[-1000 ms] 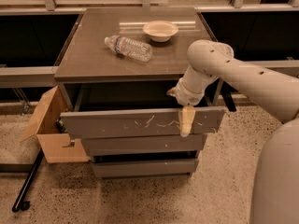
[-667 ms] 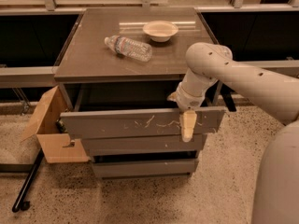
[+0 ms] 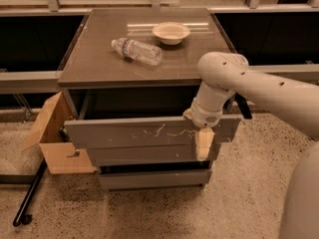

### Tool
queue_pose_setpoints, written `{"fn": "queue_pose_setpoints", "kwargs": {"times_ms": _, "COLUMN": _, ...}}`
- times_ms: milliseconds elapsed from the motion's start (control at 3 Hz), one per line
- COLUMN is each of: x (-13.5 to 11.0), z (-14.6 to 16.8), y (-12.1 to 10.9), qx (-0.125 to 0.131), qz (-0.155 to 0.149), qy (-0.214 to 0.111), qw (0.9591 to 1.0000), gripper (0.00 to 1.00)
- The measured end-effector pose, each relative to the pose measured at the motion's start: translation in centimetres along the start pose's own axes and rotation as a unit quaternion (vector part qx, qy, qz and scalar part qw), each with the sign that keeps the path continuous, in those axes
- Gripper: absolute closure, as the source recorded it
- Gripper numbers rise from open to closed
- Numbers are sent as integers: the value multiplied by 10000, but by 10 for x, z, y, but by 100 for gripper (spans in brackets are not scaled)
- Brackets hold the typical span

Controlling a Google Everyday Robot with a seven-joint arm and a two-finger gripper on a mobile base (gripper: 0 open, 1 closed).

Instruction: Open top drawer

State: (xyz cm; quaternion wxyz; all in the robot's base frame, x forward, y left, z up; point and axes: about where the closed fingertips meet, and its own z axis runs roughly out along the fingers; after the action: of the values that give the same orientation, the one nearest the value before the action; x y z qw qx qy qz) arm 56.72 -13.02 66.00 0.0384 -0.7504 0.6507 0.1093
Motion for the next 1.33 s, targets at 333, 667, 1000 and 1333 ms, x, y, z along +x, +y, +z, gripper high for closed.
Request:
{"fn": "queue_pose_setpoints", "kwargs": {"times_ms": 333, "x": 4, "z": -11, "y": 19, "qx": 6, "qz": 61, "qy": 39, "qw": 10000, "gripper": 49}}
{"fn": "queue_pose_setpoints", "kwargs": {"times_ms": 667, "x": 3, "z": -17, "y": 18, "qx": 7, "qz": 62, "qy": 39, "qw": 10000, "gripper": 72}}
{"fn": "queue_pose_setpoints", "kwargs": {"times_ms": 1000, "x": 1, "z": -21, "y": 16, "qx": 12, "qz": 60, "qy": 32, "qw": 10000, "gripper": 100}}
{"fn": "queue_pose_setpoints", "kwargs": {"times_ms": 1333, "x": 1, "z": -20, "y": 18, "qx": 12, "qz": 60, "qy": 32, "qw": 10000, "gripper": 37}}
